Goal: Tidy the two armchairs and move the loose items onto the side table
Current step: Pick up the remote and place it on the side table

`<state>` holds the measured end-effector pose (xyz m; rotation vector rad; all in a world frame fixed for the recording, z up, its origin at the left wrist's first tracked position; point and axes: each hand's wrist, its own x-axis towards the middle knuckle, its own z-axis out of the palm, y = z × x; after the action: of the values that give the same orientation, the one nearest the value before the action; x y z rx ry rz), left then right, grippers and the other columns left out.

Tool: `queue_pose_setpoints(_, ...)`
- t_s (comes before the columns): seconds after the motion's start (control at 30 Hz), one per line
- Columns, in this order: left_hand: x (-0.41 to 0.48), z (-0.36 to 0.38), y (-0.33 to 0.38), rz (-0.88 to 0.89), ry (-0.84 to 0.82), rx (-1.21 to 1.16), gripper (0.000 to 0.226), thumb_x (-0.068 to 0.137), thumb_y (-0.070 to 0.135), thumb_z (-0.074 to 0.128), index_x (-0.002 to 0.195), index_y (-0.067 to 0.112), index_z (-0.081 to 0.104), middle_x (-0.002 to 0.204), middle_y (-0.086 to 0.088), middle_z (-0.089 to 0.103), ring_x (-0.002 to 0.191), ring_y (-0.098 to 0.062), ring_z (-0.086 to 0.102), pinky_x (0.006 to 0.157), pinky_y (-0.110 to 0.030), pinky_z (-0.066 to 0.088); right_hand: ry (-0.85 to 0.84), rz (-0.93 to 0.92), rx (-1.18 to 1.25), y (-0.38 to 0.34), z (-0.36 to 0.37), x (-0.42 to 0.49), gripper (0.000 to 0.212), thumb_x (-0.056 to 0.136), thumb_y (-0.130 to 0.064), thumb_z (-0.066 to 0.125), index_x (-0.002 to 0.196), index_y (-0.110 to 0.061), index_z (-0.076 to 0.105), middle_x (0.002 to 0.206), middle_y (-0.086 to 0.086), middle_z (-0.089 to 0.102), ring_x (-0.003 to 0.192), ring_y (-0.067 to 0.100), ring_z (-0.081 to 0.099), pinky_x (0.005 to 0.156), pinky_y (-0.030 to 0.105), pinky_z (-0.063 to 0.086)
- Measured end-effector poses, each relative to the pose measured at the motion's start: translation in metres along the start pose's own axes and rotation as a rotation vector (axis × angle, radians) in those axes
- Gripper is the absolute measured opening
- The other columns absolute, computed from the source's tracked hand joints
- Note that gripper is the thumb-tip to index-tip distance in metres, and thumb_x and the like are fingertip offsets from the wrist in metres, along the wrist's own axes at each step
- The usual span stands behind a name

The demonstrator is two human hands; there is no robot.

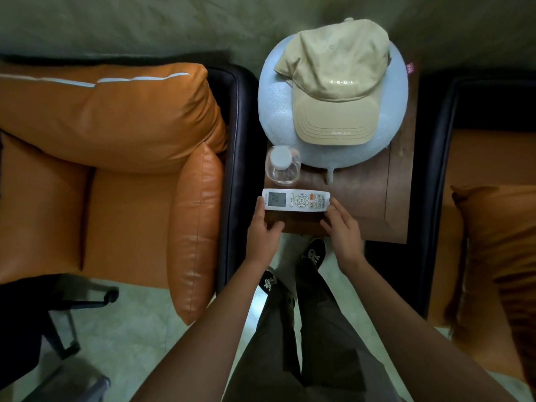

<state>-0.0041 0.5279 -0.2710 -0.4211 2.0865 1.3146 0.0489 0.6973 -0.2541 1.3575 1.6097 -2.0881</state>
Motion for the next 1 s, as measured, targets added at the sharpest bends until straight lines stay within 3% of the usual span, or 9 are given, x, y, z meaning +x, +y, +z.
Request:
queue_pose_setpoints(0.1, 0.003, -0.005, 0.001, -0.002, -0.016, 0.015, 0.079, 0.092, 0.008, 0.060, 0.159, 0.024, 0.020, 0.141, 0.014, 0.048, 0.117, 0.004, 0.054, 0.096, -0.010, 0.039, -0.004, 0.003, -0.045, -0.004, -0.002, 0.002, 0.047, 0.102, -0.030, 0.053, 0.147, -0.017, 0.049, 0.136, -0.005, 0.061, 0.124, 0.009, 0.057, 0.111, 0.040, 0.045)
queue_pose_setpoints(0.17, 0.002, -0.009, 0.000, -0.006, -0.033, 0.029, 0.082, 0.093, 0.007, 0.060, 0.160, 0.025, 0.016, 0.137, 0.016, 0.047, 0.112, 0.008, 0.053, 0.094, -0.012, 0.040, -0.022, -0.013, -0.117, -0.004, -0.006, 0.002, 0.043, 0.100, -0.036, 0.054, 0.141, -0.025, 0.056, 0.131, -0.011, 0.064, 0.121, 0.006, 0.059, 0.109, 0.038, 0.047)
queue_pose_setpoints(0.3, -0.002, -0.018, -0.002, -0.004, -0.050, 0.098, 0.084, 0.094, 0.011, 0.058, 0.160, 0.027, 0.008, 0.161, 0.002, 0.030, 0.146, -0.014, 0.032, 0.119, -0.034, 0.030, 0.039, -0.011, -0.246, 0.004, -0.023, 0.003, 0.061, 0.088, -0.054, 0.055, 0.143, -0.028, 0.052, 0.142, -0.008, 0.057, 0.131, 0.011, 0.052, 0.113, 0.044, 0.042)
queue_pose_setpoints(0.4, -0.012, -0.032, -0.006, -0.019, -0.044, 0.161, 0.079, 0.095, 0.016, 0.058, 0.159, 0.026, 0.013, 0.162, 0.000, 0.028, 0.147, -0.017, 0.030, 0.118, -0.033, 0.030, 0.096, -0.040, -0.324, 0.005, -0.034, -0.016, 0.048, 0.099, -0.037, 0.053, 0.143, -0.019, 0.054, 0.141, 0.000, 0.058, 0.129, 0.015, 0.053, 0.113, 0.042, 0.042)
queue_pose_setpoints(0.5, -0.029, -0.050, -0.015, 0.038, -0.104, 0.208, 0.071, 0.096, 0.014, 0.059, 0.157, 0.031, 0.026, 0.155, 0.001, 0.040, 0.134, -0.017, 0.047, 0.111, -0.038, 0.042, 0.101, -0.058, -0.388, 0.007, -0.045, -0.044, 0.039, 0.101, -0.032, 0.051, 0.136, -0.018, 0.060, 0.127, -0.001, 0.065, 0.118, 0.015, 0.060, 0.108, 0.041, 0.047)
queue_pose_setpoints(0.57, -0.045, -0.064, -0.022, 0.064, -0.171, 0.262, 0.067, 0.098, 0.009, 0.056, 0.156, 0.029, 0.029, 0.150, 0.004, 0.045, 0.125, -0.016, 0.053, 0.102, -0.031, 0.047, 0.103, -0.044, -0.400, 0.014, -0.054, -0.064, 0.038, 0.099, -0.036, 0.051, 0.131, -0.020, 0.063, 0.120, -0.002, 0.068, 0.112, 0.015, 0.062, 0.104, 0.043, 0.050)
queue_pose_setpoints(0.67, -0.076, -0.083, -0.033, 0.065, -0.255, 0.340, 0.060, 0.099, 0.008, 0.054, 0.154, 0.024, 0.035, 0.143, 0.004, 0.050, 0.115, -0.011, 0.056, 0.095, -0.024, 0.048, 0.118, 0.003, -0.420, 0.037, -0.067, -0.092, 0.057, 0.088, -0.053, 0.050, 0.135, -0.021, 0.060, 0.125, 0.001, 0.067, 0.114, 0.018, 0.063, 0.104, 0.047, 0.049)
queue_pose_setpoints(0.83, -0.116, -0.109, -0.070, 0.047, -0.341, 0.441, 0.051, 0.099, 0.009, 0.056, 0.147, 0.021, 0.046, 0.138, 0.001, 0.056, 0.113, -0.010, 0.057, 0.097, -0.027, 0.049, 0.053, 0.159, -0.457, 0.076, -0.078, -0.156, 0.035, 0.103, -0.029, 0.049, 0.134, -0.016, 0.057, 0.114, 0.004, 0.066, 0.100, 0.019, 0.063, 0.089, 0.037, 0.050)
queue_pose_setpoints(1.0, -0.148, -0.118, -0.102, 0.046, -0.412, 0.504, 0.043, 0.100, 0.013, 0.055, 0.141, 0.024, 0.051, 0.116, 0.011, 0.059, 0.087, 0.002, 0.057, 0.077, -0.019, 0.051, 0.085, 0.150, -0.507, 0.112, -0.091, -0.211, 0.030, 0.098, -0.026, 0.053, 0.126, -0.022, 0.065, 0.121, 0.001, 0.067, 0.111, 0.020, 0.061, 0.099, 0.043, 0.050)
